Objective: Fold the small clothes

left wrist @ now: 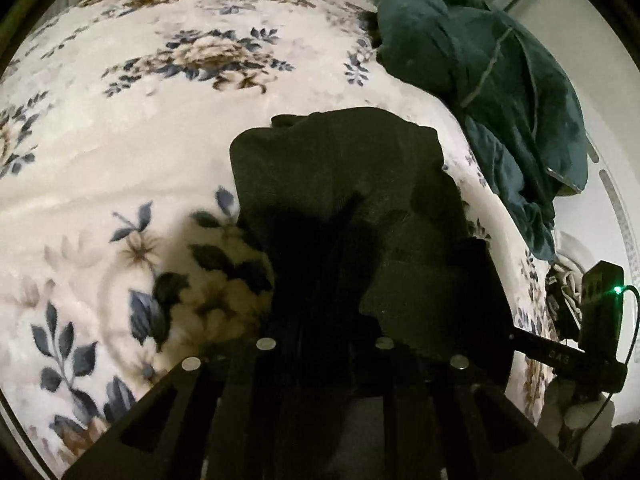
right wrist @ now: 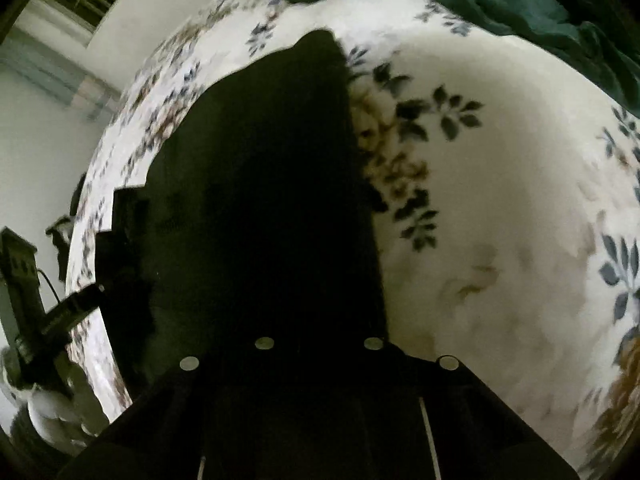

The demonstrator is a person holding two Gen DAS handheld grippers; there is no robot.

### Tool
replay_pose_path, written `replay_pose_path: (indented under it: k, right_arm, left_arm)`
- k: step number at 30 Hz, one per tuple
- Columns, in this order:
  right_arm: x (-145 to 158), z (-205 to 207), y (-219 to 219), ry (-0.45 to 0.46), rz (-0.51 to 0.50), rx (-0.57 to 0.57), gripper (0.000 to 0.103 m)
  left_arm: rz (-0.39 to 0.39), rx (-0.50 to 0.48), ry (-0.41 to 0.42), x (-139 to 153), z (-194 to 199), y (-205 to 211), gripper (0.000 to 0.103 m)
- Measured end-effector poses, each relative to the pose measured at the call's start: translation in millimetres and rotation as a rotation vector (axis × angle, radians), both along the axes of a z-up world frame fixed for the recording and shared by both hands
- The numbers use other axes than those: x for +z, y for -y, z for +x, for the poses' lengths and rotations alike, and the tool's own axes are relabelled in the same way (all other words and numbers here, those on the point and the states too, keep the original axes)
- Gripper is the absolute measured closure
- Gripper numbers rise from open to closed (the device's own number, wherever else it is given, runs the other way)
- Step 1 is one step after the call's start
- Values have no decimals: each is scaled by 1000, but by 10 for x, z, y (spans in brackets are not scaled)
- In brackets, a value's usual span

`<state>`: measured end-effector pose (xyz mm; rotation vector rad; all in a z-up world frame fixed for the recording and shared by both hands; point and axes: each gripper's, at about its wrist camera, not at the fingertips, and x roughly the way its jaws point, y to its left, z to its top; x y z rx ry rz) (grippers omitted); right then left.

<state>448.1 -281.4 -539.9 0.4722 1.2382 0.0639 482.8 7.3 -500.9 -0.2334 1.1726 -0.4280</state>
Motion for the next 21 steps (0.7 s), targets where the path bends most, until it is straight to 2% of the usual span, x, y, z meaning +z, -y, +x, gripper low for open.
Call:
replay_pose_path:
  k: [5,6,7,12,15,21]
  right_arm:
    - [-133,314,-10,-5,28,12,86]
    - [-129,320,15,14,31,8,87]
    - [-104,344,22,32,34,-6,96]
    - [288,224,18,144,75,-22,96]
    - [492,198,18,178,92,-22,96]
    - [709,497,53,214,97,-5,96]
  left_arm:
    - [17,1,2,-67,49,30,90]
    - [18,6,6,-61,37,25,90]
    - [7,19,7,-43,20,11,90]
    - [-15,56,40,227,-116,-70,91]
    - [-24,73,56,410,-142,-89,94]
    - [11,95,59,555,223,13,95]
